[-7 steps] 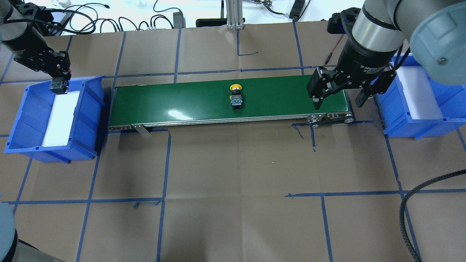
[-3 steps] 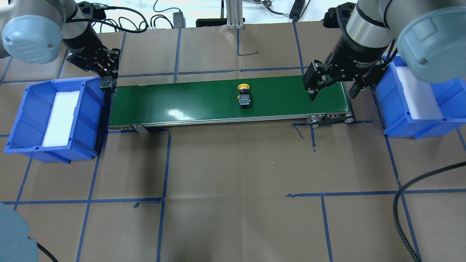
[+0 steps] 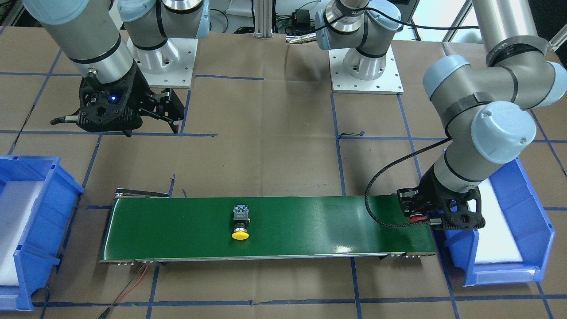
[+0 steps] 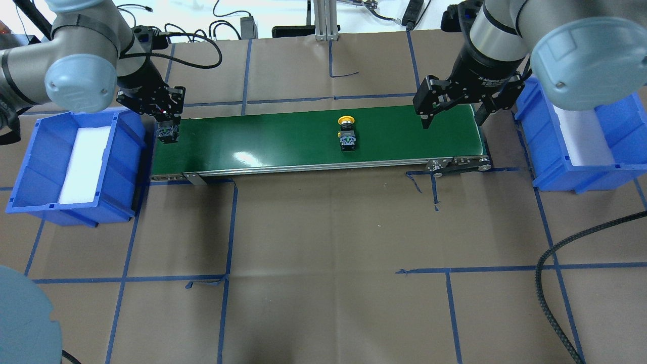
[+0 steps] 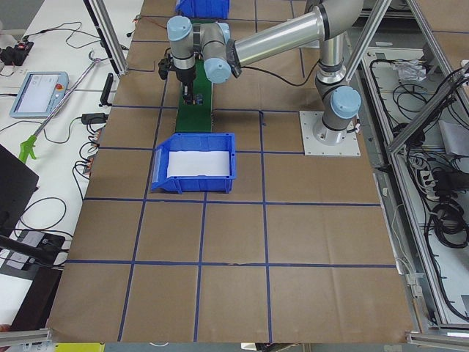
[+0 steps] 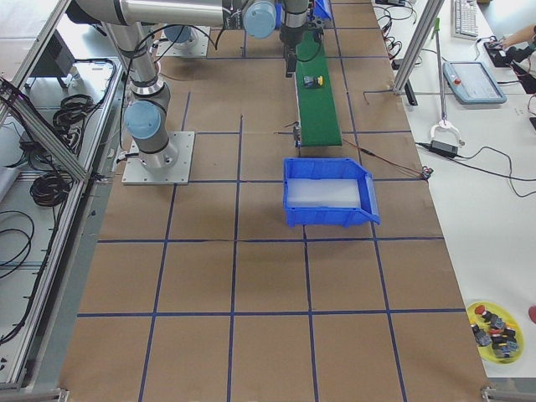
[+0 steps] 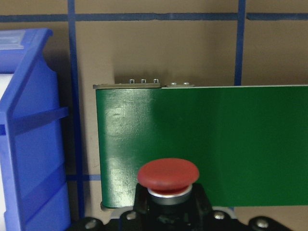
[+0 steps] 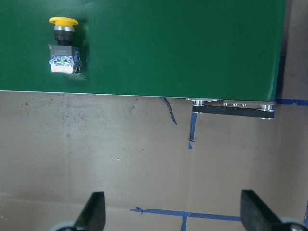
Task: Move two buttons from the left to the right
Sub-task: 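Carry the red button to the belt while the right gripper reaches toward the yellow button, then place the red button on the belt while the right gripper grasps the yellow button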
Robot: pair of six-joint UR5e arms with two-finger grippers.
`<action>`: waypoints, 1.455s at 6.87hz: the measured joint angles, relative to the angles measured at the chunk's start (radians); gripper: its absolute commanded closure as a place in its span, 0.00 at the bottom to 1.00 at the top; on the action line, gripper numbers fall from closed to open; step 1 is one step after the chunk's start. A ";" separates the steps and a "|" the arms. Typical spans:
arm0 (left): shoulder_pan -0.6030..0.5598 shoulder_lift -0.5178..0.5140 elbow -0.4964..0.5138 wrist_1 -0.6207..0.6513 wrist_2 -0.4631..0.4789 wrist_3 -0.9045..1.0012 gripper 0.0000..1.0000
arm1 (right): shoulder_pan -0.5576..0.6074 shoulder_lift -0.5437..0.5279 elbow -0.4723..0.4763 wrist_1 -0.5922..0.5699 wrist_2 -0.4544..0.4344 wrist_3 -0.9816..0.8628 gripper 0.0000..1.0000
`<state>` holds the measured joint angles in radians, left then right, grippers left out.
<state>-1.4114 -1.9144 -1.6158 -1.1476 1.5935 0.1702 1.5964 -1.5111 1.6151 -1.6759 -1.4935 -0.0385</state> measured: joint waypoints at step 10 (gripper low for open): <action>-0.003 -0.062 -0.042 0.125 0.001 0.000 0.00 | -0.005 0.210 0.032 -0.346 0.001 0.003 0.00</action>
<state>-1.4141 -1.9769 -1.6577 -1.0228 1.5940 0.1700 1.5910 -1.3013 1.6468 -2.0222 -1.4922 -0.0359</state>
